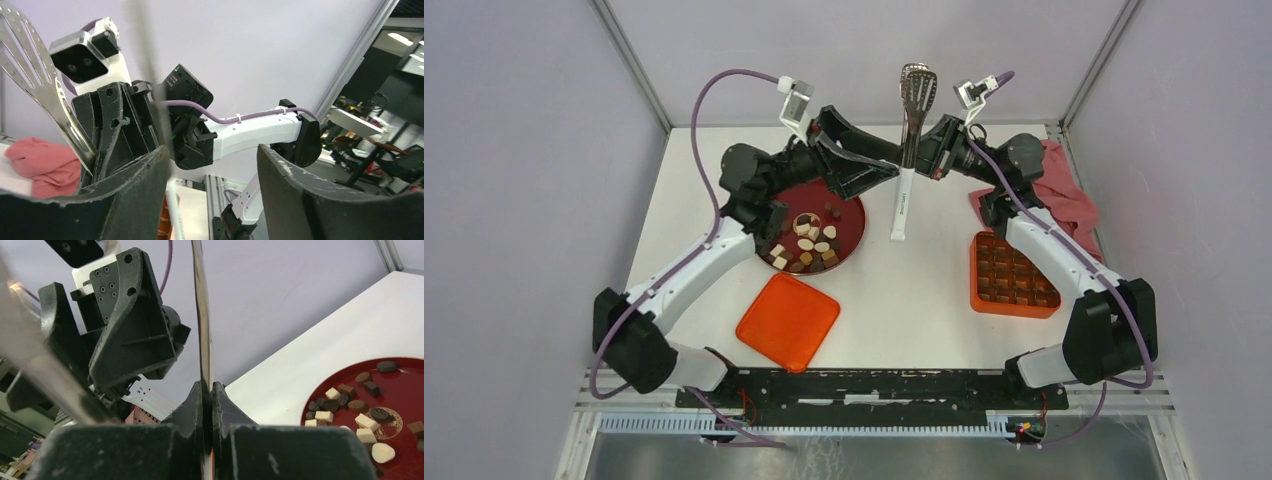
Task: Pack the chocolate
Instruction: Pick up the clamp at the center of the board.
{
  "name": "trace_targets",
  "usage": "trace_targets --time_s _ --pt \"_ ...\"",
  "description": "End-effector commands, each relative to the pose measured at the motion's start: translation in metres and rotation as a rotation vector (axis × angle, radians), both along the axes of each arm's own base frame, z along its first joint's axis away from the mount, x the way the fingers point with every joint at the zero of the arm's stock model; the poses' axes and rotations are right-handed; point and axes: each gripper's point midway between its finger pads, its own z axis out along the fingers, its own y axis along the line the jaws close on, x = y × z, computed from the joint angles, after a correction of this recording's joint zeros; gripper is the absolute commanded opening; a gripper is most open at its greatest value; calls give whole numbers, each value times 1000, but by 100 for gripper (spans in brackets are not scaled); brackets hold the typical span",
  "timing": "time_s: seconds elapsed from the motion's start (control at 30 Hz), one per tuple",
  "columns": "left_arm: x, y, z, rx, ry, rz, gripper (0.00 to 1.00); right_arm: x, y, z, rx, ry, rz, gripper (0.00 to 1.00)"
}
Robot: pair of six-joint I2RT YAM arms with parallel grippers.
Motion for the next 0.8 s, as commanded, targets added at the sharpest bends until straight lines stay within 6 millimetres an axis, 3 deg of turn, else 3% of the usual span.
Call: trace_targets --time_s 0.0,0.13,0.27,0.5,0.77 --pt "-26 31 32 4 -150 128 75 -15 -11 33 72 -126 -12 0" --pt "-22 58 7 83 -160 336 97 -27 -19 52 108 -228 5 0" --pt "-32 74 -13 32 -119 376 100 -34 -24 74 139 -301 17 0" --pt "-34 51 -16 -84 -83 229 100 -30 -23 100 143 -343 12 0" --pt "-24 12 -14 -132 -137 120 100 -35 -25 96 144 -331 9 0"
